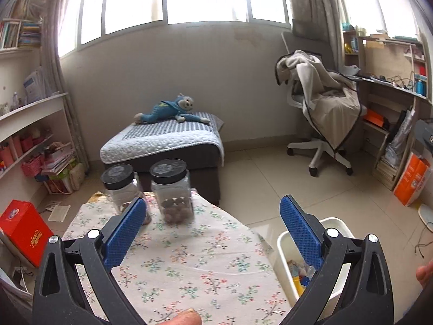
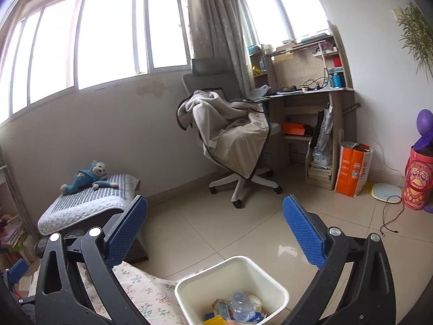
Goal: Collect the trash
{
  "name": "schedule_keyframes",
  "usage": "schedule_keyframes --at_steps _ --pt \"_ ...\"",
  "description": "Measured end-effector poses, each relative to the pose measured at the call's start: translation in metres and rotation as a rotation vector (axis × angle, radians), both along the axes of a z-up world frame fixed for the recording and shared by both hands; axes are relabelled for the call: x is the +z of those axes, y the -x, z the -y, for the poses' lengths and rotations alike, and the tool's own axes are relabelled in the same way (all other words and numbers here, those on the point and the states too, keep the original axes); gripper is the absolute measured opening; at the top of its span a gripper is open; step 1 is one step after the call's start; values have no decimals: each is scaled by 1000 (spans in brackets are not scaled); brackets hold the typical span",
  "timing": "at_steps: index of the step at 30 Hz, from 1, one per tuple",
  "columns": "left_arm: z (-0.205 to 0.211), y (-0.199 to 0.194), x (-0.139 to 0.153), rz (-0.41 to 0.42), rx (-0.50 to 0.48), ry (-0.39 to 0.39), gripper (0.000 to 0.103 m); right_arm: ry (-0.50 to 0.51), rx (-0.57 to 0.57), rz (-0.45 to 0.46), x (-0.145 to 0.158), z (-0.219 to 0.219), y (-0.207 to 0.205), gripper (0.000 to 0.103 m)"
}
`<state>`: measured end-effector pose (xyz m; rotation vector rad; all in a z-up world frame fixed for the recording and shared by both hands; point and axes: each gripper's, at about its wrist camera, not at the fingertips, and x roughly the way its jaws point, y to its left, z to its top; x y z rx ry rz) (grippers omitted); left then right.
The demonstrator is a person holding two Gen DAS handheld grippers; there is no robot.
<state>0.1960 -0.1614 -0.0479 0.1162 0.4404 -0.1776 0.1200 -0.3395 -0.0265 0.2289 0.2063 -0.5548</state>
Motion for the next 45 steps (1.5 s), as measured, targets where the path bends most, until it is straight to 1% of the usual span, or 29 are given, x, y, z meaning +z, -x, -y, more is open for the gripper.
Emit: schedule_keyframes --at_steps 2,4,7,11,13,15,20,25,45 --pt "-27 -6 0 -33 31 6 96 27 50 -29 -3 -23 -12 96" --pt "-55 -13 -3 -67 83 17 96 39 104 -46 -5 -44 -21 96" --pt "-91 -13 -11 -78 158 47 96 54 180 -70 -11 -74 -32 96" --pt "-128 -16 -25 -136 213 68 96 87 264 -120 -23 -114 -48 96" --pt "-141 -16 -27 -137 237 62 96 95 302 -140 -28 -131 -54 96" --pt "-152 -15 -27 -122 268 60 96 104 330 -144 -31 -145 -59 96" --pt "-182 -10 -21 -90 345 101 96 105 363 -148 -35 -167 -66 96" --pt "-191 -5 -14 -52 371 93 96 105 384 -172 -38 -178 -73 96" --pt "-182 -6 -16 -57 356 83 96 107 371 -173 -34 -176 -73 96"
